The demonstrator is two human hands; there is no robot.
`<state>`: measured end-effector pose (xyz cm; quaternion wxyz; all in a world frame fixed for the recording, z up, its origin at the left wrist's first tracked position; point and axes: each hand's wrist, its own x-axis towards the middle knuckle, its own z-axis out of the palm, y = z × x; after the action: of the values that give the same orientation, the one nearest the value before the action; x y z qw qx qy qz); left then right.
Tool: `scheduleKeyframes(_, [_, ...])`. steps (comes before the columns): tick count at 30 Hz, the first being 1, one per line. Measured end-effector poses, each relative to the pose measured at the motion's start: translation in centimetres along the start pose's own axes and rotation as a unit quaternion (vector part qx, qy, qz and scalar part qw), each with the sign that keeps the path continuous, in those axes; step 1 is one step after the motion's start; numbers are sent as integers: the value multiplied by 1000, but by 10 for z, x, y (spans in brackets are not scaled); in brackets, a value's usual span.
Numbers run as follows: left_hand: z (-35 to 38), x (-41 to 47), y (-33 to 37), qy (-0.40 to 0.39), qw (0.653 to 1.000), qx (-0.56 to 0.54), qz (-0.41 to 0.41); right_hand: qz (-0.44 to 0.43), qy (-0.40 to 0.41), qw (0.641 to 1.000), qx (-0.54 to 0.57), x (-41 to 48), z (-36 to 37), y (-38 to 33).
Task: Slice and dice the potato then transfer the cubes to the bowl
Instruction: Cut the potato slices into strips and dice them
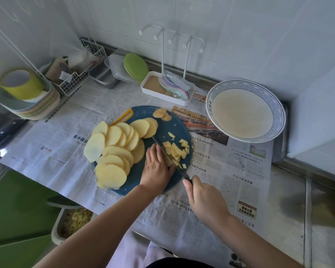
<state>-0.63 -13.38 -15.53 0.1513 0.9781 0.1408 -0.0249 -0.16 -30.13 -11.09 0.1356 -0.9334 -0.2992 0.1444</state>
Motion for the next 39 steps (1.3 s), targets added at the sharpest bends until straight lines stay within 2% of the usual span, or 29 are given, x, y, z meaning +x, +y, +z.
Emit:
scheduleKeyframes(2, [0,1,-1,6,1000,-11,4,14,-29,999,-5,1,0,-4])
scheduleKeyframes(4, [-2,1,-3,-33,999,-21,0,29,-43,999,-1,2,1,-8])
scheduleKeyframes(13, [-3,1,-6,-59,997,-56,-8,44,-40,998,-33,4,6,-16])
scheduleKeyframes(21, [-7,1,-5,-79,996,-38,-12,54,-31,997,-48,5,0,-25])
scheduleKeyframes(29, [-8,1,-3,-70,996,-62,-16,87,-61,994,-38,24,-4,-30])
scheduleKeyframes(36, [-8,2,-1,-63,998,-30,-12,92,-43,994,-49,41,8,-21])
scheduleKeyframes(39, [-3,3,-5,-56,997,-50,-6,102,-36,994,-1,46,13,-20])
